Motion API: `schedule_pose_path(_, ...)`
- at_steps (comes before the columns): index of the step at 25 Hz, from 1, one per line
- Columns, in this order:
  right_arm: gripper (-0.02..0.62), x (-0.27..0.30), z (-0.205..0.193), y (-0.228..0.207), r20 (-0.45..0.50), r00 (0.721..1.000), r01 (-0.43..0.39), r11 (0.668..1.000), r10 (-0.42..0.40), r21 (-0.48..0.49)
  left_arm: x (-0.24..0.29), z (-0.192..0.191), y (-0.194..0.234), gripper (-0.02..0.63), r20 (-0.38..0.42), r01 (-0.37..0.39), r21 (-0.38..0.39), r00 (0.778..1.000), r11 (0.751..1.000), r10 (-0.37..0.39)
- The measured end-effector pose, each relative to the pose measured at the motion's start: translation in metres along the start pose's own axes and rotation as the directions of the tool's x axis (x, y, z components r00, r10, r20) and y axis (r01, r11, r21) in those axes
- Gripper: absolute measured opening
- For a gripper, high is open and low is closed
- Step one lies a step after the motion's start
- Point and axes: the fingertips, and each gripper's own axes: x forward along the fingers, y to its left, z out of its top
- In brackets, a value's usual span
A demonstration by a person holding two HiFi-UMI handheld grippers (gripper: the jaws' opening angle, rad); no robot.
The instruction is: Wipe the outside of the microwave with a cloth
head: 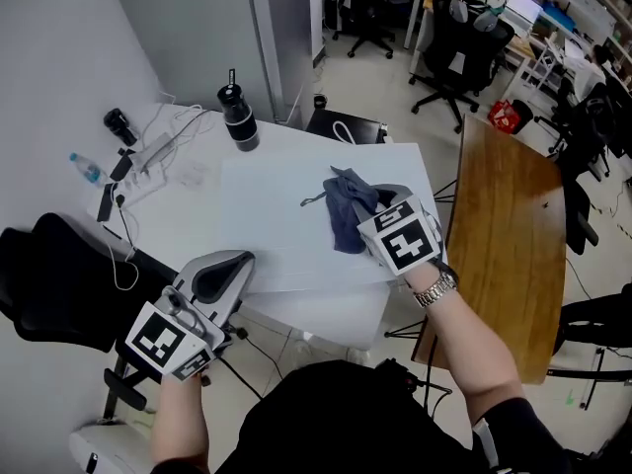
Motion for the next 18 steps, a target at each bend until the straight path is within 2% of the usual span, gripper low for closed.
schedule_pose_path(18,0.1,-0.038,-0.049,-0.09,0.053,0.996,0.07,0.996,-0.073,0.054,0.054,0.002,-0.059,0.005,-0.049,0.01,0.019,0.999,1.0,-0.009)
